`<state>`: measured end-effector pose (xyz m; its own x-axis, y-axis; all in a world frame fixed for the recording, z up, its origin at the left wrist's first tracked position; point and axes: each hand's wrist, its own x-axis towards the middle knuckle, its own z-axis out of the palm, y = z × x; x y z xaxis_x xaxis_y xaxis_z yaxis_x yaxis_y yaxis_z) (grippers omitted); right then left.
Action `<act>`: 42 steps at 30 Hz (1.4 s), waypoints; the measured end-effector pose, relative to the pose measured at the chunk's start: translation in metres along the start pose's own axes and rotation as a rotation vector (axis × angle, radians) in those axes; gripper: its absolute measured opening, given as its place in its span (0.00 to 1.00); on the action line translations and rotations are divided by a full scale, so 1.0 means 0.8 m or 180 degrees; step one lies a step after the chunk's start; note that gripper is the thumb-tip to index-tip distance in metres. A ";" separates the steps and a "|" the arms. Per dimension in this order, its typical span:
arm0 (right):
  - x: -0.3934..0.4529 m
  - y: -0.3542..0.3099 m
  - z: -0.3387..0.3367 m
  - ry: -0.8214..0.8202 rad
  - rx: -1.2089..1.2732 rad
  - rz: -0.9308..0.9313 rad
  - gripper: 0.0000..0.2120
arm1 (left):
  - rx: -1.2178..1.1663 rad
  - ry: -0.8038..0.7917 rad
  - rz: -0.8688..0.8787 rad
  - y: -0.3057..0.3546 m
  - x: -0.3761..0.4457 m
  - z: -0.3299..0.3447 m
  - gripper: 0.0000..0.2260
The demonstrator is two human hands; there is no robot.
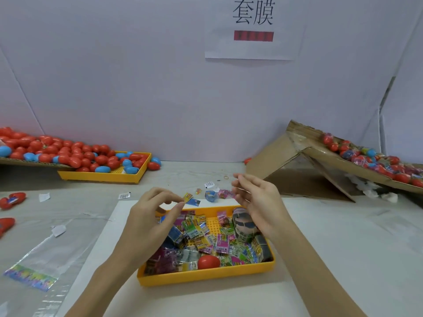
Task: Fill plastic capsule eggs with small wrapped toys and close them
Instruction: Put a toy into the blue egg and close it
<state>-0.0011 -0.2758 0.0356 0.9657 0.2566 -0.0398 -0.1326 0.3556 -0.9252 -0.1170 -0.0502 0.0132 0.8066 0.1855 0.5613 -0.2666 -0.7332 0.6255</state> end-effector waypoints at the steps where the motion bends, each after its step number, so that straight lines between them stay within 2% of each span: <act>1: -0.009 0.008 0.005 -0.0083 -0.0316 -0.0049 0.08 | 0.0012 0.0088 -0.0205 -0.004 0.001 0.000 0.04; 3: -0.025 0.016 0.014 -0.0241 -0.0890 -0.0157 0.08 | -0.0009 0.0246 -0.0745 -0.014 0.009 -0.001 0.04; 6: -0.038 0.017 0.024 -0.0435 -0.1132 -0.0270 0.09 | 0.0124 0.0312 -0.1352 -0.044 0.049 -0.007 0.10; 10: -0.049 0.020 0.035 -0.0511 -0.1359 -0.0418 0.09 | 0.1325 0.0353 -0.1634 -0.109 0.139 -0.028 0.16; 14: -0.051 0.028 0.037 -0.0540 -0.1576 -0.0526 0.09 | 0.2497 0.0030 -0.1825 -0.171 0.194 -0.061 0.18; 17: -0.048 0.032 0.037 -0.0553 -0.1566 -0.0575 0.09 | 0.2697 -0.0516 -0.1981 -0.208 0.204 -0.074 0.19; 19: -0.048 0.034 0.037 -0.0579 -0.1520 -0.0600 0.09 | 0.2420 -0.0604 -0.1989 -0.226 0.208 -0.072 0.19; 24: -0.049 0.036 0.038 -0.0652 -0.1476 -0.0661 0.09 | 0.1746 -0.0216 -0.1863 -0.241 0.205 -0.067 0.17; 27: -0.049 0.036 0.037 -0.0623 -0.1516 -0.0682 0.09 | 0.1751 -0.0023 -0.1759 -0.239 0.201 -0.063 0.13; 30: -0.049 0.037 0.035 -0.0603 -0.1584 -0.0648 0.09 | 0.1872 0.0423 -0.1273 -0.219 0.189 -0.061 0.11; 33: -0.049 0.037 0.034 -0.0575 -0.1637 -0.0632 0.10 | 0.1110 0.1058 -0.0875 -0.166 0.164 -0.053 0.11; 35: -0.048 0.035 0.031 -0.0547 -0.1642 -0.0631 0.10 | 0.0412 0.1197 -0.0812 -0.118 0.140 -0.044 0.10; 37: -0.045 0.033 0.028 -0.0531 -0.1683 -0.0660 0.11 | -0.0472 0.1147 -0.0889 -0.069 0.109 -0.033 0.10; 39: -0.043 0.031 0.025 -0.0532 -0.1831 -0.0715 0.11 | -0.1328 0.0879 -0.0934 -0.027 0.074 -0.023 0.13; 42: -0.042 0.030 0.024 -0.0605 -0.2037 -0.0878 0.10 | -0.1689 0.0344 -0.0818 0.010 0.032 -0.004 0.15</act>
<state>-0.0412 -0.2586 0.0218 0.8819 0.4059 0.2397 0.3235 -0.1513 -0.9341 -0.1003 -0.0493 0.0347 0.8294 0.3995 0.3906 -0.3196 -0.2342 0.9181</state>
